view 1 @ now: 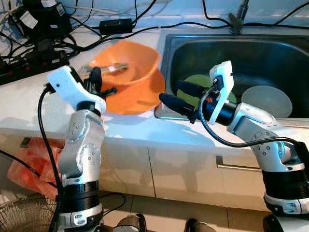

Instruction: Kitchen organization

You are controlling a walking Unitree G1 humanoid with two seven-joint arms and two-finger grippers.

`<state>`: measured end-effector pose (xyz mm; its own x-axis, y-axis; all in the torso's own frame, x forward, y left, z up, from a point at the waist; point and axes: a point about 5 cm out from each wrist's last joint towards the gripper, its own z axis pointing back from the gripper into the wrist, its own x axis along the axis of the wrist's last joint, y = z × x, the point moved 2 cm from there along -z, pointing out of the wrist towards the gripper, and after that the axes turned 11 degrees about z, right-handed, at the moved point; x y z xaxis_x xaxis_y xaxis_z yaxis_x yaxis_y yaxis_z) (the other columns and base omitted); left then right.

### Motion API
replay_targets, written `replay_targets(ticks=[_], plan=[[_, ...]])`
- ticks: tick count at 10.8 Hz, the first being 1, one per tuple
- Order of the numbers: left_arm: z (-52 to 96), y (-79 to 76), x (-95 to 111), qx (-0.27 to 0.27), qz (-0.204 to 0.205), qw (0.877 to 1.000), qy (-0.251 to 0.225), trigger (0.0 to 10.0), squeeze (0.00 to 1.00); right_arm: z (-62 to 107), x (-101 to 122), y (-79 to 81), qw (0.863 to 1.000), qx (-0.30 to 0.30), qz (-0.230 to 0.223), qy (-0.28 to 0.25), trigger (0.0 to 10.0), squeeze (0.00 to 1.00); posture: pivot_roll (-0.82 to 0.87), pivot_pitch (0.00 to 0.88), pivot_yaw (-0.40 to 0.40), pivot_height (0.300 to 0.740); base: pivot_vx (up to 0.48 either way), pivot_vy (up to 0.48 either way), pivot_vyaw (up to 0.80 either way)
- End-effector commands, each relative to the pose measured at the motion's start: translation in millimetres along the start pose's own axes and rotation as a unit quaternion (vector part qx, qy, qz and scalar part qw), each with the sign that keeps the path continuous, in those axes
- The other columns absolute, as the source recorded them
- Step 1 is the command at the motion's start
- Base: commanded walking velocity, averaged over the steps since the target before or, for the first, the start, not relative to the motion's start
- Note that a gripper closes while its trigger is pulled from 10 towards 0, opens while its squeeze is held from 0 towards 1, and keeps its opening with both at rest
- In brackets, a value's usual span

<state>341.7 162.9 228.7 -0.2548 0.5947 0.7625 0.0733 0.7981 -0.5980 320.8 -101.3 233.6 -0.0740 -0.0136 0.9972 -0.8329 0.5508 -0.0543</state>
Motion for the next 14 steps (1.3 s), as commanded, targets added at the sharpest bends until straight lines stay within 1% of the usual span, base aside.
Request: replay_targets(ticks=[1, 3, 5, 6, 7, 8, 9, 10, 11, 12, 13, 14], plan=[[-0.1, -2.1, 0.6, -0.006, 0.003, 1.000, 0.003, 0.0, 0.00, -0.1, 2.0, 1.5, 1.000, 0.008, 0.001, -0.004, 10.0, 0.00, 0.05, 0.116, 0.095, 0.740, 0.000, 0.000, 0.00], [-0.5, -3.6, 0.1, -0.008, -0.005, 1.000, 0.006, 0.0, 0.00, 0.3, 1.8, 1.3, 1.000, 0.009, 0.001, -0.003, 10.0, 0.00, 0.05, 0.115, 0.095, 0.740, 0.000, 0.000, 0.00], [-1.8, -0.6, -2.4, 0.001, 0.000, 1.000, 0.022, 0.0, 0.00, 0.9, 0.8, 0.9, 1.000, 0.008, 0.001, -0.001, 10.0, 0.00, 0.05, 0.116, 0.093, 0.740, 0.000, 0.000, 0.00], [-5.4, -7.7, 2.5, -0.021, 0.001, 0.999, 0.025, 0.0, 0.00, 0.9, 0.7, 0.1, 1.000, 0.007, 0.002, -0.001, 10.0, 0.00, 0.05, 0.117, 0.092, 0.740, 0.000, 0.000, 0.00], [-6.8, -19.2, 9.8, -0.061, -0.003, 0.998, 0.015, 0.0, 0.00, 0.9, 0.7, -0.6, 1.000, 0.005, 0.003, -0.001, 10.0, 0.00, 0.05, 0.118, 0.091, 0.740, 0.000, 0.000, 0.00], [-3.6, -28.3, 9.5, -0.099, -0.016, 0.995, 0.014, 0.0, 0.00, 1.0, 0.6, -1.0, 1.000, 0.004, 0.003, -0.001, 10.0, 0.00, 0.05, 0.118, 0.093, 0.740, 0.000, 0.000, 0.00], [1.4, -35.0, 7.1, -0.127, -0.042, 0.991, 0.012, 0.0, 0.00, 1.0, 0.4, -1.3, 1.000, 0.003, 0.004, -0.001, 10.0, 0.00, 0.05, 0.118, 0.093, 0.740, 0.000, 0.000, 0.00], [2.8, -37.0, 6.6, -0.133, -0.043, 0.990, 0.011, 0.0, 0.00, 1.1, 0.3, -1.4, 1.000, 0.003, 0.004, -0.001, 10.0, 0.00, 0.05, 0.118, 0.094, 0.740, 0.000, 0.000, 0.00], [5.3, -37.5, 1.4, -0.137, -0.042, 0.989, 0.020, 0.0, 0.00, 1.3, -0.2, -1.5, 1.000, 0.001, 0.004, 0.000, 10.0, 0.00, 0.05, 0.118, 0.093, 0.740, 0.000, 0.000, 0.00], [4.6, -30.2, -0.6, -0.120, -0.029, 0.992, 0.024, 0.0, 0.00, 1.3, -0.5, -1.6, 1.000, 0.001, 0.005, 0.001, 10.0, 0.00, 0.05, 0.117, 0.092, 0.740, 0.000, 0.000, 0.00], [3.5, -26.7, 0.9, -0.115, -0.027, 0.993, 0.021, 0.0, 0.00, 1.1, -0.7, -2.1, 1.000, 0.000, 0.005, 0.001, 10.0, 0.00, 0.05, 0.117, 0.092, 0.740, 0.000, 0.000, 0.00], [1.6, -19.9, 2.0, -0.097, -0.032, 0.995, 0.018, 0.0, 0.00, 0.8, -1.4, -2.7, 1.000, -0.001, 0.006, 0.002, 10.0, 0.00, 0.05, 0.117, 0.089, 0.740, 0.000, 0.000, 0.00]])
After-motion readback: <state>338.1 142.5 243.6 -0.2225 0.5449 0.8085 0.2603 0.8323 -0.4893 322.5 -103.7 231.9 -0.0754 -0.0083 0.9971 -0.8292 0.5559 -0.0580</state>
